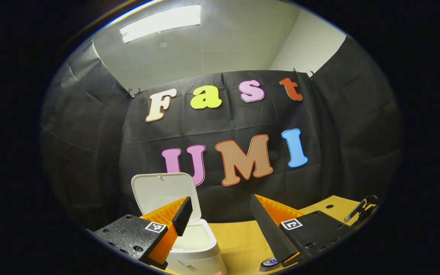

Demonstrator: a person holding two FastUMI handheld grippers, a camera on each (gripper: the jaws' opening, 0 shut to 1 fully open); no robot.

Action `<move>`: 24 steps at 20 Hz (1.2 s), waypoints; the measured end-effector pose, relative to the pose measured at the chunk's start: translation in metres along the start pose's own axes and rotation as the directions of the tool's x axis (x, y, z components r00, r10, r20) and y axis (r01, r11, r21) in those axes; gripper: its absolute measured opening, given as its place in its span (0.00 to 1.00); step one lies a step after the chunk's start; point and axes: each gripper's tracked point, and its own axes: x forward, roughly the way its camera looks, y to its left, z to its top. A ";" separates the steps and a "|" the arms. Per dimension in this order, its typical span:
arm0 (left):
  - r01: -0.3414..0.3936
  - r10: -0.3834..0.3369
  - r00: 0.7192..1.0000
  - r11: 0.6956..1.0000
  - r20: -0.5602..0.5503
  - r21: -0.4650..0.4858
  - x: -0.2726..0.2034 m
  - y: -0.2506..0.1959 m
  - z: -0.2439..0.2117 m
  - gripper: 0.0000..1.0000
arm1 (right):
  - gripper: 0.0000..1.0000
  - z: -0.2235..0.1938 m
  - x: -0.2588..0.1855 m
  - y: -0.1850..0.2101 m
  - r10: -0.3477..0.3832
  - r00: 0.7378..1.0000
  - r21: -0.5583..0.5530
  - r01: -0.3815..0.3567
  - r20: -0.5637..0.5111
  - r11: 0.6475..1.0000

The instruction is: Press the lid of the desktop garbage bin to open it, pick up the crumpled paper on the desktop and throw it into the bin, then pick up the pop can on the desktop and drop it into the bin, and finally close the garbage bin lid.

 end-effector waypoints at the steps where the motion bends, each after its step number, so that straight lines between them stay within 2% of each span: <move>1: 0.000 0.000 1.000 1.000 -0.003 -0.001 0.000 0.000 0.000 0.93 | 0.98 -0.004 0.000 0.000 0.003 1.000 0.005 -0.003 -0.010 1.000; 3: 0.002 -0.002 1.000 1.000 -0.006 0.000 0.000 -0.001 -0.001 0.93 | 0.98 -0.014 0.003 0.001 0.018 0.999 0.021 -0.017 -0.046 1.000; 4: 0.003 -0.003 1.000 1.000 -0.006 0.002 0.001 -0.002 -0.002 0.93 | 0.94 -0.020 0.004 0.000 0.019 0.998 0.028 -0.017 -0.066 0.999; 5: 0.004 -0.004 1.000 1.000 -0.008 0.005 0.002 -0.002 -0.002 0.93 | 0.81 -0.027 0.006 0.003 0.031 0.995 0.034 -0.028 -0.092 0.999; 6: 0.005 -0.005 1.000 1.000 -0.008 0.008 0.002 -0.002 -0.002 0.93 | 0.78 -0.035 0.002 0.005 0.055 0.990 0.039 -0.050 -0.127 0.998; 8: 0.004 -0.004 1.000 1.000 -0.010 0.011 0.003 -0.002 -0.001 0.93 | 0.59 -0.032 0.006 0.001 0.051 0.993 0.049 -0.046 -0.106 0.998; 9: 0.004 -0.003 1.000 1.000 -0.010 0.011 0.003 -0.002 -0.002 0.93 | 0.40 -0.032 0.005 0.002 0.064 0.993 0.050 -0.059 -0.103 0.997; 11: 0.002 -0.001 1.000 1.000 -0.008 0.011 0.003 -0.002 -0.001 0.93 | 0.34 -0.030 0.007 0.000 0.068 0.993 0.047 -0.064 -0.096 0.997; 12: -0.001 0.001 1.000 1.000 -0.004 0.012 0.003 -0.001 0.001 0.93 | 0.28 -0.030 0.005 0.001 0.069 0.993 0.053 -0.064 -0.096 0.997; 14: -0.007 0.007 1.000 1.000 0.005 0.019 0.004 0.003 0.005 0.93 | 0.28 -0.025 0.002 0.005 0.092 0.991 0.077 -0.085 -0.094 0.993; 16: -0.012 0.012 1.000 1.000 0.005 0.023 0.001 0.005 0.003 0.93 | 0.28 -0.009 -0.004 0.003 0.101 0.994 0.080 -0.097 -0.048 0.992; 19: -0.016 0.016 1.000 1.000 0.000 0.016 0.001 0.009 0.002 0.93 | 0.27 0.036 -0.021 0.008 0.124 0.991 0.073 -0.128 0.048 0.989; 24: -0.028 0.028 1.000 1.000 -0.002 0.010 -0.002 0.017 0.001 0.93 | 0.27 0.109 -0.063 0.030 0.178 0.955 0.072 -0.201 0.238 0.977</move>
